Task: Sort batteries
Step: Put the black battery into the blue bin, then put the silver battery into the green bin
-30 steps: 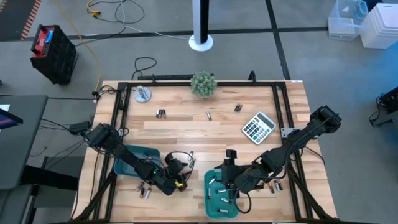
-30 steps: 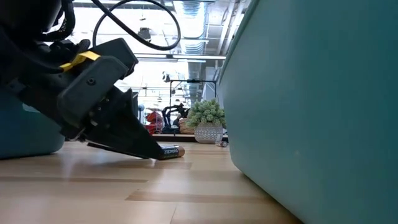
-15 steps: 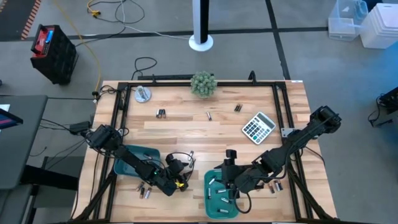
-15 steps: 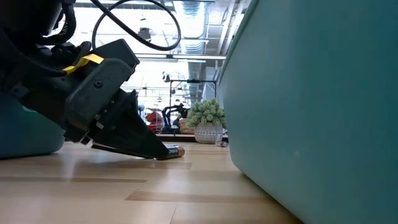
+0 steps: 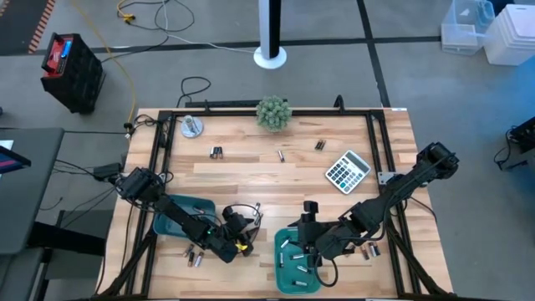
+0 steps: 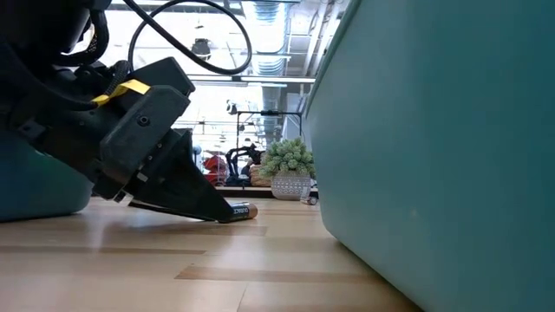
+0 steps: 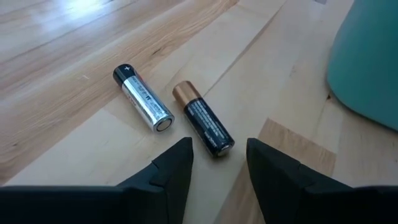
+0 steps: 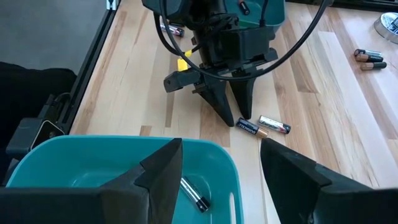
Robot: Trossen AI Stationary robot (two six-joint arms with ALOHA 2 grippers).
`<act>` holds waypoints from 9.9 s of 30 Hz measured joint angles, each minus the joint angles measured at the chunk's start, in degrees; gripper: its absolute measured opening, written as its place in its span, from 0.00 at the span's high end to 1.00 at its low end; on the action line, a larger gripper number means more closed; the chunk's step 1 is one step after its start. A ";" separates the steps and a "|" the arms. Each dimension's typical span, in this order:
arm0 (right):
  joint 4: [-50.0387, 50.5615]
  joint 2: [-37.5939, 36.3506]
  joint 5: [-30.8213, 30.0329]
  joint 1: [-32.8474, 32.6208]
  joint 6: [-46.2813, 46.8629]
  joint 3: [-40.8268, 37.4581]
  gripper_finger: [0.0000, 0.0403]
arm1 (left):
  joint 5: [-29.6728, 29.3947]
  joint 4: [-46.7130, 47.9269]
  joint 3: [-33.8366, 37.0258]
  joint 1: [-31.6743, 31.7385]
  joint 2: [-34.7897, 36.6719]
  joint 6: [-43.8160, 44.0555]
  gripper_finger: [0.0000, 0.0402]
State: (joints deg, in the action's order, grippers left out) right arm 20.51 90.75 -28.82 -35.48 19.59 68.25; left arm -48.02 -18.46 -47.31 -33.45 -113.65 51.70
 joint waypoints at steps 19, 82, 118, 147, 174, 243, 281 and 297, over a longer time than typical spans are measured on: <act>0.00 0.00 0.00 0.81 0.37 0.00 0.42 | 0.23 -0.46 0.00 0.49 0.00 0.64 0.57; 0.43 -0.01 0.00 0.81 1.38 0.00 0.42 | 3.74 1.80 0.17 -1.35 6.86 -7.91 0.87; 4.72 -0.01 0.35 7.61 -6.49 0.00 0.42 | 24.21 85.04 -9.64 -12.91 42.72 33.94 0.86; -8.51 -3.56 3.99 16.45 -32.92 -1.13 0.42 | 6.36 99.38 -13.84 -4.28 39.67 36.58 0.51; -29.89 -24.02 12.66 36.65 -32.14 -28.59 0.42 | 19.94 78.24 -11.87 13.92 39.71 -4.23 0.51; -30.40 -22.85 12.59 36.65 -32.96 -28.61 0.42 | 41.55 59.87 -11.85 -18.28 16.09 26.54 0.56; -31.41 -22.87 12.50 36.76 -33.00 -28.61 0.42 | 40.39 58.87 -12.18 -18.06 12.40 22.18 0.90; -31.74 -22.88 12.44 36.76 -33.15 -28.61 0.42 | 28.20 56.30 -16.69 -13.64 18.43 5.29 0.90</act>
State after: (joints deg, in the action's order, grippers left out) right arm -11.22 67.86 -16.38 1.28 -13.56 39.64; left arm -19.82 37.84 -64.00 -47.09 -95.22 56.99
